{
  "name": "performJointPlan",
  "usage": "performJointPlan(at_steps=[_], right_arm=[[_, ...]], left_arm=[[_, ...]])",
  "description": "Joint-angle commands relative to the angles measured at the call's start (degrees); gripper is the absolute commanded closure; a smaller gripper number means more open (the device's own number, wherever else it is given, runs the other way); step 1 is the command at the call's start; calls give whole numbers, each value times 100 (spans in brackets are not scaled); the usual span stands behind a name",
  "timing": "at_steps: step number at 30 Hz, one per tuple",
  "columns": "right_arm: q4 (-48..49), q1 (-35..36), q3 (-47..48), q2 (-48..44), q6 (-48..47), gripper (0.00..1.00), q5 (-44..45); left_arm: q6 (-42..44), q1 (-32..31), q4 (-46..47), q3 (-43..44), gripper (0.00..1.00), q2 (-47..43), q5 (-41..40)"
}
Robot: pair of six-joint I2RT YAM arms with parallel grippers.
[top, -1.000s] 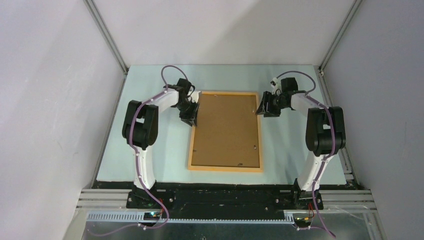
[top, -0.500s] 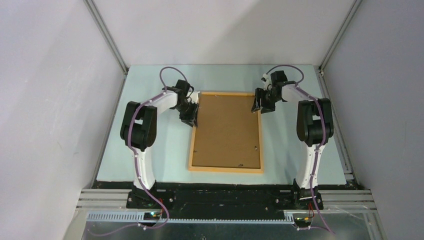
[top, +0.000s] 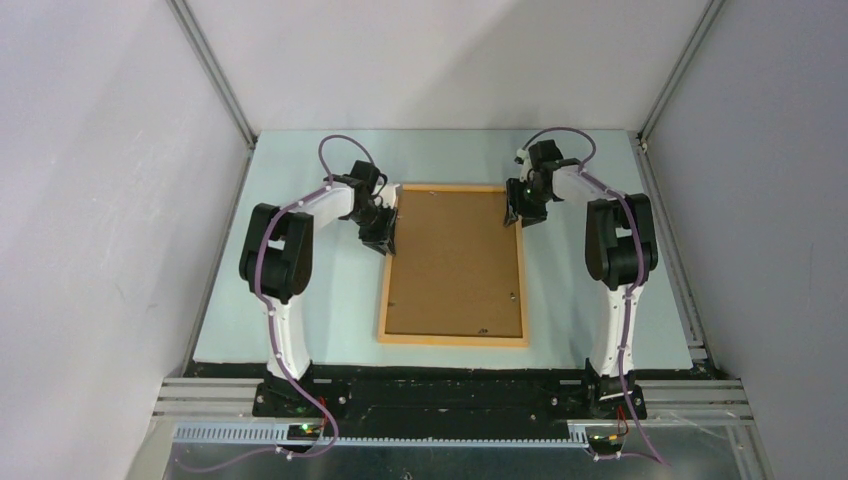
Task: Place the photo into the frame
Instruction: Install the photo frame at the center of the board.
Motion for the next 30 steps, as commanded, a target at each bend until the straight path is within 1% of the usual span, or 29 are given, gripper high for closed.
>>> performJointPlan(at_steps=[1, 9, 15, 23, 30], right_arm=[[53, 139, 222, 172, -23, 48, 186], [6, 255, 302, 216, -19, 50, 418], [-71, 287, 413, 275, -85, 56, 515], [-95, 158, 419, 172, -227, 64, 347], [-121, 65, 477, 162, -266, 68, 173]], left_arm=[[38, -86, -215, -106, 100, -211, 422], [50, -85, -217, -113, 100, -223, 433], [48, -87, -223, -110, 100, -238, 441], [56, -87, -222, -133, 100, -252, 454], [51, -88, -221, -121, 100, -243, 458]])
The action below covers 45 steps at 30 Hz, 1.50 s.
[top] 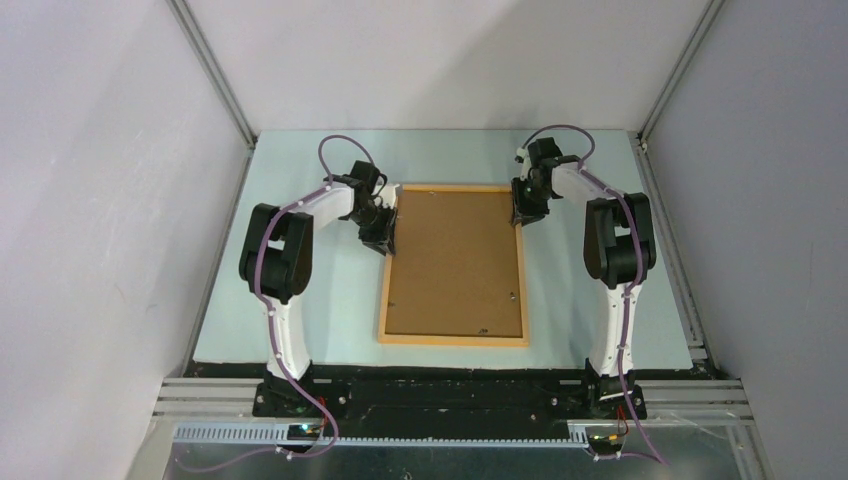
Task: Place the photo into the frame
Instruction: Install the photo frame at the center of the board.
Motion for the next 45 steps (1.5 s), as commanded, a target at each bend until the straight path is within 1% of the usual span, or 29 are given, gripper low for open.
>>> performJointPlan(at_steps=[1, 8, 11, 13, 15, 18, 22, 27, 32, 38, 45], right_arm=[[167, 27, 216, 62, -139, 68, -216], [175, -11, 244, 88, -158, 72, -309], [163, -32, 254, 84, -164, 73, -372], [147, -41, 239, 57, -172, 70, -410], [148, -62, 213, -5, -181, 66, -448], [148, -122, 145, -133, -198, 58, -531], [112, -232, -21, -390, -269, 50, -722], [75, -330, -303, -777, -536, 43, -717], [96, -358, -995, -1296, -849, 42, -577], [35, -318, -1925, -1989, -1196, 40, -794], [-1, -20, -2913, -2654, -1637, 37, -893]], left_arm=[[56, -90, -222, -108, 100, -237, 454], [63, -86, -219, -118, 100, -249, 441], [59, -85, -220, -117, 100, -254, 445], [57, -90, -223, -127, 100, -262, 433], [65, -88, -220, -131, 100, -269, 435], [60, -85, -217, -140, 100, -288, 411], [33, -79, -215, -138, 100, -302, 392], [-41, -76, -176, -145, 100, -325, 365], [-196, -81, -86, -164, 100, -315, 455], [-403, -83, 17, -176, 100, -246, 640], [-595, -72, 133, -286, 100, -311, 812]])
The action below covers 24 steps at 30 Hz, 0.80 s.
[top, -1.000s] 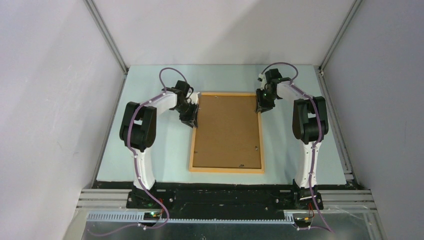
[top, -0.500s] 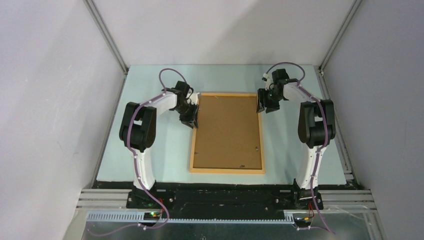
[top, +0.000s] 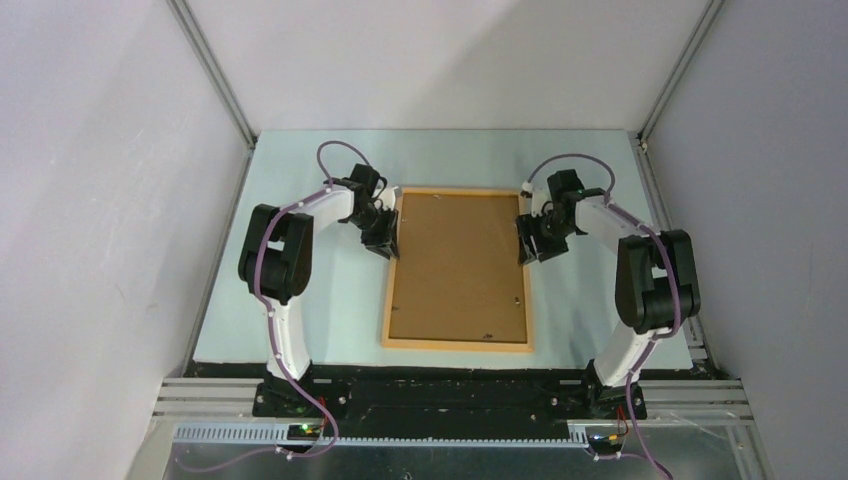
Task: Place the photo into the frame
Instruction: Install the photo frame at the center of the board.
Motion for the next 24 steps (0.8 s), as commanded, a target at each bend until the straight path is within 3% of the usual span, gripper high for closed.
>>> performJointPlan(at_steps=[1, 12, 19, 24], right_arm=[[-24, 247, -400, -517, -447, 37, -136], [130, 491, -691, -295, -416, 43, 121], [163, 466, -559, -171, -385, 69, 205], [161, 446, -415, 18, -375, 78, 246]], left_arm=[[-172, -67, 24, -125, 100, -278, 542], [-255, 41, 94, -204, 100, -426, 570], [-255, 54, 108, -223, 100, -460, 572], [-238, 70, 109, -239, 100, -446, 583]])
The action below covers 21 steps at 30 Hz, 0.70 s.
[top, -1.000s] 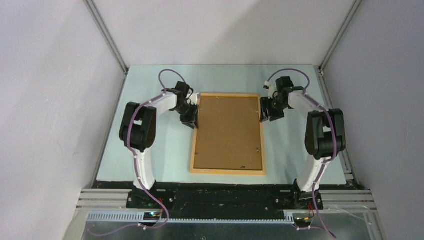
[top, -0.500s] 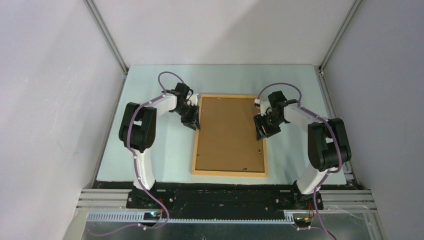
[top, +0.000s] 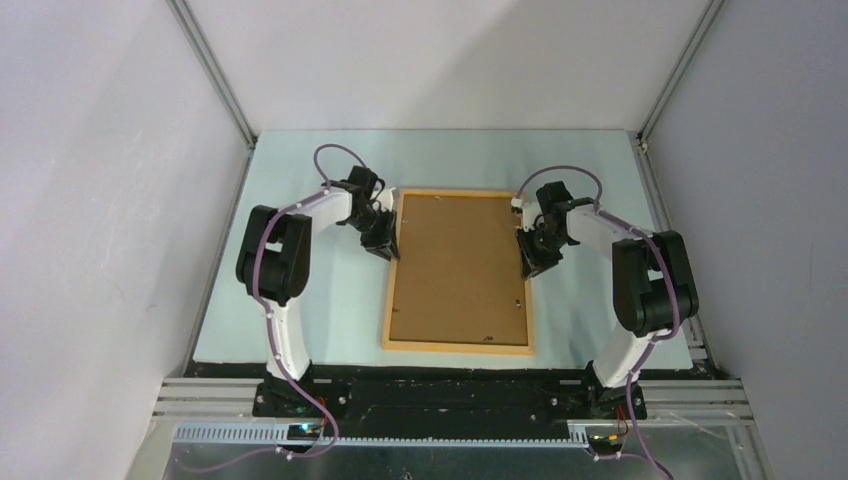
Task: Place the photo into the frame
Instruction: Install the photo frame at the center of the board.
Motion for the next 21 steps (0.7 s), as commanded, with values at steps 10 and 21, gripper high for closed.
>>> performJointPlan(at_steps=[10, 21], right_arm=[[109, -289, 1136, 781, -99, 91, -79], [20, -413, 1731, 1131, -194, 87, -229]], left_arm=[[3, 141, -32, 13, 100, -214, 652], [66, 143, -30, -17, 100, -274, 659]])
